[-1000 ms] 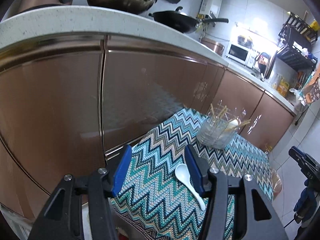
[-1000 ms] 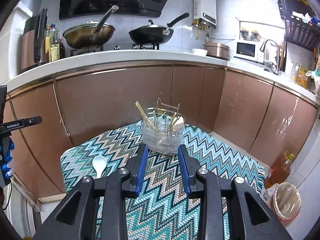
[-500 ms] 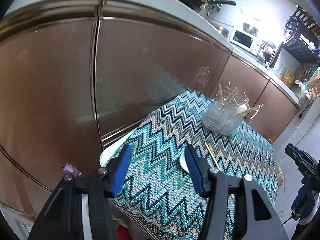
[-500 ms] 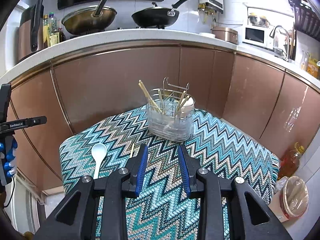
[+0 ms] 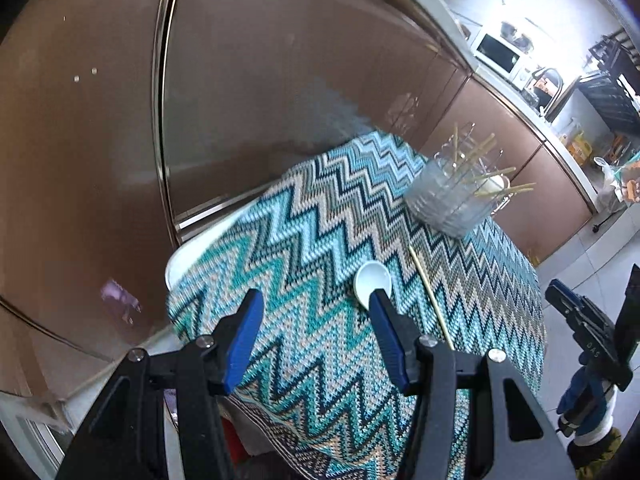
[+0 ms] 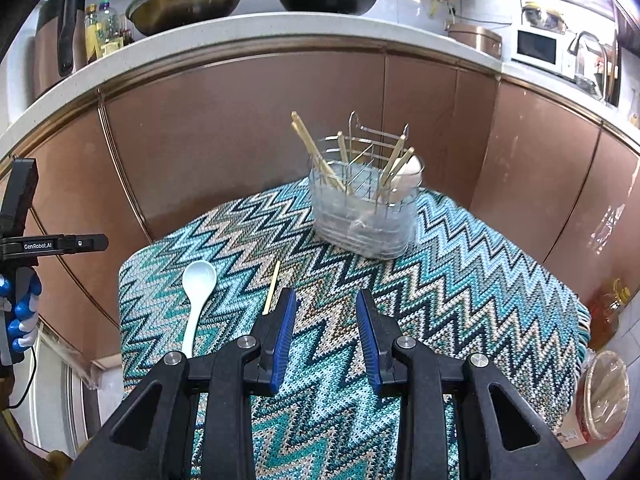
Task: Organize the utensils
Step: 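Grasp the last white spoon with the left tool while the right tool grasps a chopstick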
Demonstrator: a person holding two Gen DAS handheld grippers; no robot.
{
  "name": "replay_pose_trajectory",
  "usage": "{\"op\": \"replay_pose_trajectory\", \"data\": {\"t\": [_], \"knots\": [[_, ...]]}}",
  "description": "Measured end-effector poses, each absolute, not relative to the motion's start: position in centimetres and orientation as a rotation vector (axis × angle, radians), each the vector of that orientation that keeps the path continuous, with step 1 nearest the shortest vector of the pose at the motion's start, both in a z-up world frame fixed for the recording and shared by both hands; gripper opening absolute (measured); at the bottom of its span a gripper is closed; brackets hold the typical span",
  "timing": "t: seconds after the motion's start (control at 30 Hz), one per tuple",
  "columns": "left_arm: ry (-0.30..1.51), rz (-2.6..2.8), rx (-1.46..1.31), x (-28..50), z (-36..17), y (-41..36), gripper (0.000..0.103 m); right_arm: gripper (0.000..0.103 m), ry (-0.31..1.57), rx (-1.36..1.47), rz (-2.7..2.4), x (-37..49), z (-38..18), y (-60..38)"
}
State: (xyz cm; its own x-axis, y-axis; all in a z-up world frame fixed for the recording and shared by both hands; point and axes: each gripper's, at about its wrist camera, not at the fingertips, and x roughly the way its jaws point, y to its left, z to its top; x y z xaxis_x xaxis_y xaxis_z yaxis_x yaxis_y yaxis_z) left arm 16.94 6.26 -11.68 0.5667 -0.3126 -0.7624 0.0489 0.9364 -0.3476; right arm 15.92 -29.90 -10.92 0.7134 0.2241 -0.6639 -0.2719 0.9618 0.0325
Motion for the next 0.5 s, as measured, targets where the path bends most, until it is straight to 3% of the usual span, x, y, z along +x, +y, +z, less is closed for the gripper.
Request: {"op": "replay_pose_trajectory", "data": {"t": [0.5], "knots": [[1.137, -0.299, -0.392, 18.7, -15.5, 4.8, 0.053, 0.031, 0.919, -0.045, 0.440, 20.0, -14.9, -27.4]]}}
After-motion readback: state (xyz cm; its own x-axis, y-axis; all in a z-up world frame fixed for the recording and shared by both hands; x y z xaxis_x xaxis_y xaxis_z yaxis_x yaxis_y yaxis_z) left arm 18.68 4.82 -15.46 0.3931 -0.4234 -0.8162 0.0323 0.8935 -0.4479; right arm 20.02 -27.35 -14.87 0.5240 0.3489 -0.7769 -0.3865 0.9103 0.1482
